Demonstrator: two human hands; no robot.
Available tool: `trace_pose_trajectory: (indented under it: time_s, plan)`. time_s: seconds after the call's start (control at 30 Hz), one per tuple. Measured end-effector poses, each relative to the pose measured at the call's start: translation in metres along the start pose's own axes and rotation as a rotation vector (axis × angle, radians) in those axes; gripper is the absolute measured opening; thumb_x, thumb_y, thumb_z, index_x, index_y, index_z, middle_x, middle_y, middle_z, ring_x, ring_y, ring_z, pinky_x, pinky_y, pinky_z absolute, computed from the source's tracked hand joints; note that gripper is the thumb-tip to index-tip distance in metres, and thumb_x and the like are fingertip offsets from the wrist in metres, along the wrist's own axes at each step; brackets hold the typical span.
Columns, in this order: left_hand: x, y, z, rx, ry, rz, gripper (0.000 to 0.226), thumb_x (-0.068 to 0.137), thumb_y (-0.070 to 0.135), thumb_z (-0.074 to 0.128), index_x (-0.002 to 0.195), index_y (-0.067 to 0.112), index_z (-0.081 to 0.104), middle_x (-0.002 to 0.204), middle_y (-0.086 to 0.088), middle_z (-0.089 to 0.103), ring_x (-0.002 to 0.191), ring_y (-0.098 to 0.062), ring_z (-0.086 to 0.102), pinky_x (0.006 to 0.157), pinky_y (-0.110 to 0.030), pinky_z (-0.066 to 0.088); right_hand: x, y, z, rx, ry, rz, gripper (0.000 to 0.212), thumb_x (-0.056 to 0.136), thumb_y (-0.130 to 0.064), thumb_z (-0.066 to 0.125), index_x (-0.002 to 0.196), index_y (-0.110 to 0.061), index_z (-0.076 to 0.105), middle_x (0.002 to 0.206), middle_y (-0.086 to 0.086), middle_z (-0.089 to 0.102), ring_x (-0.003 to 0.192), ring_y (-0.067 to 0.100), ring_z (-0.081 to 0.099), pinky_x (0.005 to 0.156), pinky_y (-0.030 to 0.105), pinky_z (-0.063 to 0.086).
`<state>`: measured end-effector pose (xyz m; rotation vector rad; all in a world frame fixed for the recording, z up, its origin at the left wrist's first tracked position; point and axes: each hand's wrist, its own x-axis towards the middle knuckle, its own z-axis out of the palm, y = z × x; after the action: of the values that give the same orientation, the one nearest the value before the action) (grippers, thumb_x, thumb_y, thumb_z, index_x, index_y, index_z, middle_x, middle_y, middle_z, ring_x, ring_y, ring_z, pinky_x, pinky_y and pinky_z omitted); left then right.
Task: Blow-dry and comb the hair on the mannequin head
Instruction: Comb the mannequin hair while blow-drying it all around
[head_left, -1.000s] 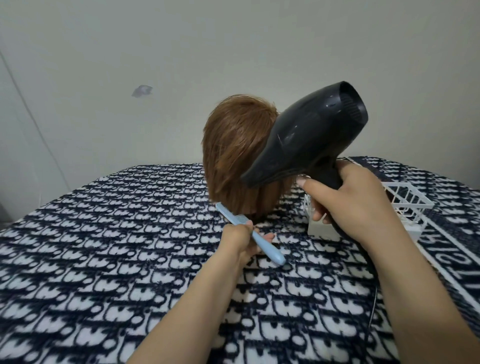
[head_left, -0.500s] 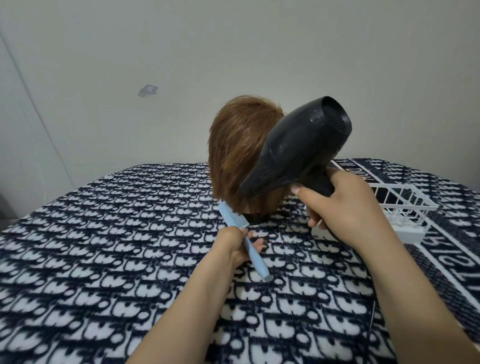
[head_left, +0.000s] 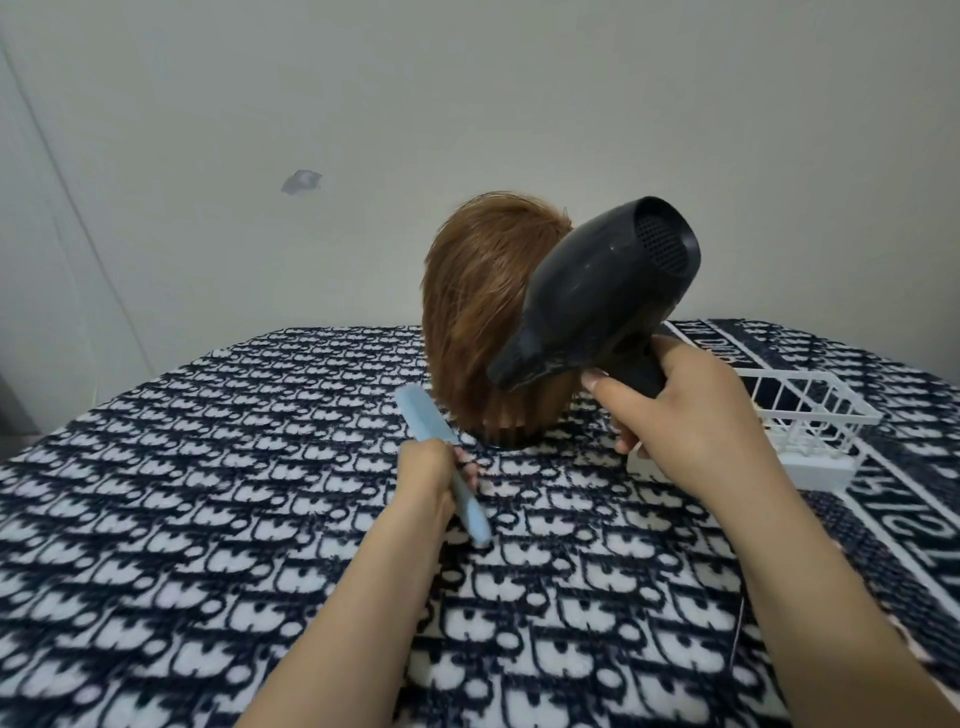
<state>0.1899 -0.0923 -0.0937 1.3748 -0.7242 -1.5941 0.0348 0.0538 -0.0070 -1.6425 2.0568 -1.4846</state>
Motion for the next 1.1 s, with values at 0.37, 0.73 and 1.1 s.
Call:
trace_pose_trajectory:
  time_s: [0.37, 0.73, 1.1]
  plan:
    - [0.024, 0.032, -0.031, 0.344, 0.2, 0.905, 0.016, 0.094, 0.008, 0.053, 0.093, 0.023, 0.055, 0.083, 0.001, 0.061, 0.072, -0.016, 0.054, 0.063, -0.033, 0.043, -0.003, -0.005, -0.003, 0.235, 0.088, -0.037, 0.013, 0.091, -0.031, 0.071, 0.084, -0.023, 0.064, 0.059, -0.001, 0.07, 0.046, 0.013, 0.068, 0.045, 0.023, 0.054]
    - [0.045, 0.02, -0.02, 0.803, 0.064, 1.182, 0.045, 0.069, -0.022, 0.043, 0.091, 0.011, 0.064, 0.09, -0.006, 0.055, 0.084, -0.027, 0.053, 0.073, -0.037, 0.047, -0.004, -0.007, 0.002, 0.224, 0.19, -0.083, 0.016, 0.092, -0.029, 0.07, 0.08, -0.02, 0.063, 0.057, 0.006, 0.068, 0.046, 0.013, 0.066, 0.048, 0.036, 0.057]
    - [0.043, 0.015, -0.019, 1.26, 0.109, 1.123, 0.039, 0.076, -0.015, 0.05, 0.09, 0.017, 0.066, 0.086, 0.0, 0.053, 0.08, -0.019, 0.043, 0.112, -0.053, 0.019, -0.004, -0.005, 0.009, 0.033, 0.037, -0.026, 0.012, 0.087, -0.037, 0.07, 0.082, -0.028, 0.063, 0.059, -0.013, 0.069, 0.044, 0.008, 0.066, 0.05, 0.03, 0.054]
